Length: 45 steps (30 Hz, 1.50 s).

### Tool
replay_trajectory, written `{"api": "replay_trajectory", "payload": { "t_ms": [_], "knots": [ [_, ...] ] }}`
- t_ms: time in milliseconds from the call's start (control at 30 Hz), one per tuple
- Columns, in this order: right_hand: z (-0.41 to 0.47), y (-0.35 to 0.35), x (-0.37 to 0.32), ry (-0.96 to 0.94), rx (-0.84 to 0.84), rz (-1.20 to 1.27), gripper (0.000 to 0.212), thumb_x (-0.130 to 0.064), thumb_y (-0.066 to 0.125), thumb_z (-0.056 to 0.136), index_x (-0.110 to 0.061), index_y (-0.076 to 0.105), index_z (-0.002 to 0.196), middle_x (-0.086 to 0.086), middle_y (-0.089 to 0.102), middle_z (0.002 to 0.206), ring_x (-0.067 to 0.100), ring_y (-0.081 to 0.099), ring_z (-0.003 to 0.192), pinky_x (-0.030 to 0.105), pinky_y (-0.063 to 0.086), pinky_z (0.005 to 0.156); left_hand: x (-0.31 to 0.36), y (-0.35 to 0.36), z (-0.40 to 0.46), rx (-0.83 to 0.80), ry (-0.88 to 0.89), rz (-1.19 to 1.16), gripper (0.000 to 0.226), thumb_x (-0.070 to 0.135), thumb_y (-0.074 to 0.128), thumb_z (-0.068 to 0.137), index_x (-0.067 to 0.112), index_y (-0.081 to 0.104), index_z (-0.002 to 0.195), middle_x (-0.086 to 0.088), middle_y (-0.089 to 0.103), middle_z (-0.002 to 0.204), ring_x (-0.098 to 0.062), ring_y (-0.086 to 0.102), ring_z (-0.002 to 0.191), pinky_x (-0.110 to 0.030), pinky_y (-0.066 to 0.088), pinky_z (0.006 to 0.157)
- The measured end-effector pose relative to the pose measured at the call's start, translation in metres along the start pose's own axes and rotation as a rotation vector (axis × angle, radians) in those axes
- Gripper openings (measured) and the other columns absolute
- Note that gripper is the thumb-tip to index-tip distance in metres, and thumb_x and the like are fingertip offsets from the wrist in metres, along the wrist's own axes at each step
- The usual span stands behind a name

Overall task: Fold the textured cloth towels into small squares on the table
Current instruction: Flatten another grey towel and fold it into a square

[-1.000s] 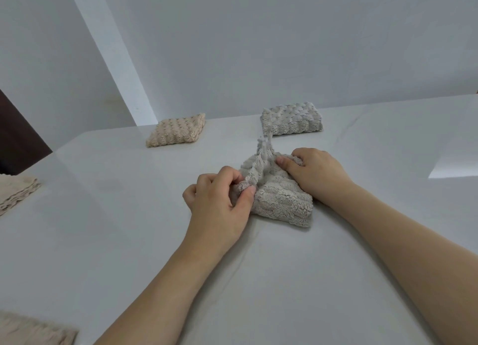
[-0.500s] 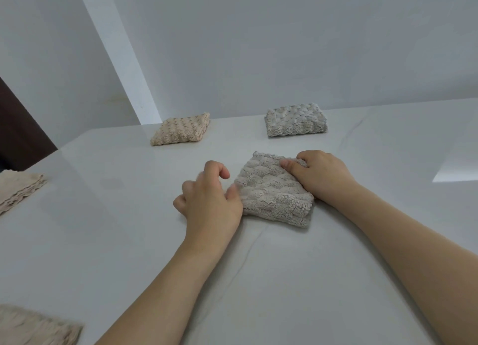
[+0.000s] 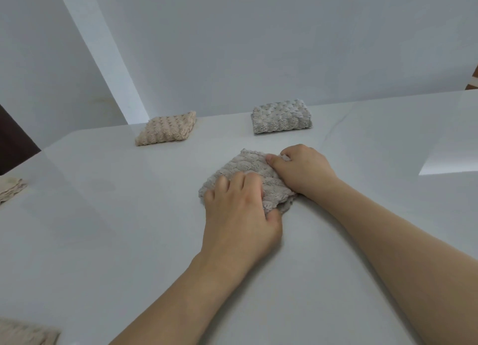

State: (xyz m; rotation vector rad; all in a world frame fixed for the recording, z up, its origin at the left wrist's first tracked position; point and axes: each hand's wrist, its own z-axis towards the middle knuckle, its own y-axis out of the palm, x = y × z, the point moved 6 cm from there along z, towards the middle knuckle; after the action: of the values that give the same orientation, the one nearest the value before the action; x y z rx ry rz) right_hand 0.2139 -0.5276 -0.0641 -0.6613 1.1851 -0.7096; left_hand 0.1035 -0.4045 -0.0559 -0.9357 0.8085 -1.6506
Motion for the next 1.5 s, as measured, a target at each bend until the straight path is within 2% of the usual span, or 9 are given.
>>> {"api": "replay_trajectory", "payload": {
  "t_ms": [233, 400, 567, 733, 1033, 1133, 1200, 1300, 1500],
  "knots": [
    [-0.001, 0.000, -0.004, -0.034, -0.003, -0.139, 0.051, -0.047, 0.044, 0.097, -0.016, 0.039, 0.057, -0.001, 0.043, 0.061, 0.027, 0.045, 0.075, 0.034, 0.030, 0.070, 0.001, 0.008, -0.001, -0.219, -0.010, 0.134, 0.035, 0.032, 0.033, 0.066, 0.025, 0.042, 0.099, 0.002, 0.044, 0.110, -0.026, 0.038, 0.108, -0.041, 0.027, 0.089],
    [-0.001, 0.002, -0.004, -0.037, -0.024, -0.191, 0.049, -0.048, 0.041, 0.098, -0.018, 0.038, 0.059, 0.000, 0.044, 0.068, 0.026, 0.042, 0.078, 0.036, 0.031, 0.074, -0.001, 0.012, 0.000, -0.392, -0.001, 0.140, 0.032, 0.034, 0.029, 0.069, 0.025, 0.032, 0.099, 0.004, 0.026, 0.104, -0.024, 0.029, 0.112, -0.040, 0.022, 0.097],
    [0.000, 0.003, -0.003, -0.043, -0.030, -0.198, 0.050, -0.049, 0.041, 0.097, -0.019, 0.040, 0.058, -0.004, 0.041, 0.062, 0.026, 0.042, 0.077, 0.035, 0.031, 0.074, -0.003, 0.012, 0.002, -0.528, 0.027, 0.123, 0.028, 0.028, 0.045, 0.078, 0.025, 0.031, 0.102, 0.003, 0.026, 0.107, -0.022, 0.027, 0.112, -0.039, 0.021, 0.101],
    [-0.001, 0.004, -0.003, -0.042, -0.037, -0.181, 0.050, -0.050, 0.041, 0.097, -0.019, 0.045, 0.058, -0.001, 0.051, 0.067, 0.027, 0.048, 0.078, 0.037, 0.035, 0.078, -0.001, 0.011, 0.001, -0.556, 0.030, 0.103, 0.038, 0.033, 0.036, 0.063, 0.025, 0.030, 0.100, 0.003, 0.026, 0.104, -0.020, 0.022, 0.101, -0.037, 0.022, 0.097],
    [0.001, 0.003, -0.001, -0.038, -0.031, -0.174, 0.050, -0.050, 0.041, 0.097, -0.018, 0.045, 0.058, -0.003, 0.045, 0.064, 0.026, 0.044, 0.077, 0.036, 0.032, 0.076, -0.004, 0.007, 0.000, -0.682, 0.027, -0.045, 0.039, 0.036, 0.034, 0.061, 0.031, 0.032, 0.099, 0.009, 0.026, 0.104, -0.015, 0.019, 0.103, -0.029, 0.015, 0.098],
    [0.001, 0.003, -0.002, -0.043, -0.025, -0.167, 0.049, -0.051, 0.041, 0.097, -0.018, 0.049, 0.060, -0.002, 0.049, 0.067, 0.026, 0.046, 0.078, 0.036, 0.033, 0.077, -0.007, 0.006, 0.003, -0.569, 0.055, -0.003, 0.012, 0.034, 0.034, 0.089, 0.026, 0.041, 0.093, 0.009, 0.030, 0.100, -0.020, 0.025, 0.103, -0.034, 0.017, 0.094],
    [0.000, 0.003, -0.001, -0.041, -0.022, -0.161, 0.049, -0.051, 0.041, 0.096, -0.018, 0.049, 0.060, -0.001, 0.051, 0.068, 0.026, 0.047, 0.077, 0.036, 0.034, 0.076, -0.008, 0.008, 0.008, -0.467, 0.048, -0.006, 0.017, 0.026, 0.031, 0.100, 0.025, 0.046, 0.093, 0.007, 0.034, 0.101, -0.022, 0.032, 0.106, -0.039, 0.020, 0.100],
    [0.001, 0.003, 0.000, -0.037, -0.024, -0.155, 0.051, -0.051, 0.042, 0.096, -0.018, 0.045, 0.058, -0.002, 0.047, 0.064, 0.026, 0.046, 0.076, 0.036, 0.033, 0.075, -0.013, 0.008, 0.010, -0.483, -0.036, -0.160, 0.013, 0.028, 0.038, 0.097, 0.031, 0.046, 0.088, 0.013, 0.039, 0.101, -0.014, 0.031, 0.108, -0.032, 0.016, 0.099],
    [0.002, 0.004, 0.001, -0.043, -0.012, -0.165, 0.050, -0.052, 0.041, 0.096, -0.018, 0.043, 0.059, -0.002, 0.047, 0.064, 0.026, 0.045, 0.076, 0.036, 0.033, 0.075, -0.014, 0.009, 0.001, -0.606, 0.011, -0.101, 0.009, 0.037, 0.043, 0.097, 0.035, 0.035, 0.099, 0.013, 0.029, 0.113, -0.013, 0.021, 0.115, -0.029, 0.010, 0.106]
  ]
}}
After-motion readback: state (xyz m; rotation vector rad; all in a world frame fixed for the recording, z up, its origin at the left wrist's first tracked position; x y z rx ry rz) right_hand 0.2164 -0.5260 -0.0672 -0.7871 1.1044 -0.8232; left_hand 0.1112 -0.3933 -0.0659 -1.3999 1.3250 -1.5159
